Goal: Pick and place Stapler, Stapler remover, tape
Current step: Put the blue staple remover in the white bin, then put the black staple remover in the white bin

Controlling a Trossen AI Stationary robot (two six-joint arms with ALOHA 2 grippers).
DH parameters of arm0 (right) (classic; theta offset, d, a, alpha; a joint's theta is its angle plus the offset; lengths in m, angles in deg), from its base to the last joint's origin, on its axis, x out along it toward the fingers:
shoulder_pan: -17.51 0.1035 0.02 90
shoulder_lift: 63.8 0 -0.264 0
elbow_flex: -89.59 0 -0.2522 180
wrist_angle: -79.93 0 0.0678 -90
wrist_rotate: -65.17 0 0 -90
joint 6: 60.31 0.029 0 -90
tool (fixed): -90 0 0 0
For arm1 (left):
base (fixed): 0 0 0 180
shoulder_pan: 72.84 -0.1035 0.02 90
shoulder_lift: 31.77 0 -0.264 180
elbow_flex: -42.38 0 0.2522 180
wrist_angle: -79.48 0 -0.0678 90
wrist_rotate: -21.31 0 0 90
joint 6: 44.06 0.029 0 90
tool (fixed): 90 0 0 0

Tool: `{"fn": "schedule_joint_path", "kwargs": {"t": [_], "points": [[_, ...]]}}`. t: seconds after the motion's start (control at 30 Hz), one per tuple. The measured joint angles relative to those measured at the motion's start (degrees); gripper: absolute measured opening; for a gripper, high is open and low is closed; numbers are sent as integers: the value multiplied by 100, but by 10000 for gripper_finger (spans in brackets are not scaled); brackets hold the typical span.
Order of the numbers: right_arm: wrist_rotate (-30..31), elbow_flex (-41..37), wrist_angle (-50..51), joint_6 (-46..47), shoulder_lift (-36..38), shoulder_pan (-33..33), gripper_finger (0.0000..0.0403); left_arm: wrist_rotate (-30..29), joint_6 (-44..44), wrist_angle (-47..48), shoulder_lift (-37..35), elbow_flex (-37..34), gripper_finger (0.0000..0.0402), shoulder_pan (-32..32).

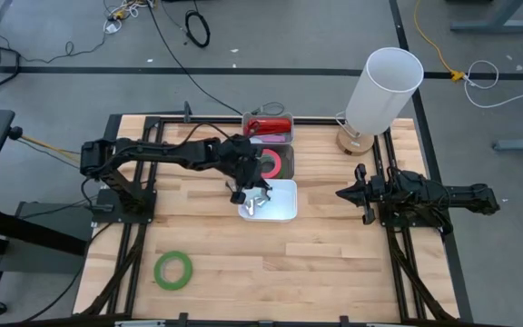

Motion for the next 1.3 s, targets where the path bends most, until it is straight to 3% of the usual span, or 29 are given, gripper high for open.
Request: {"fn": "schedule_joint_path", "kwargs": {"t": [0.37,0.73,0.87,1.0,1.3], "points": [[0,0,2,0,0,0,13,-3,-25,-211,-7,0,24,-1],[0,-1,1,-2,0,2,13,130,-211,-216,-11,0,159,-2],[0,0,0,0,0,2,13,143,-222,-209,-11,0,191,-1],[0,0,0,-2,0,2,13,86,-215,-82,-120,-2,202,-11],[2,0,2,-2,0,0,13,-730,-226,1128,-543,-2,203,-136]]}}
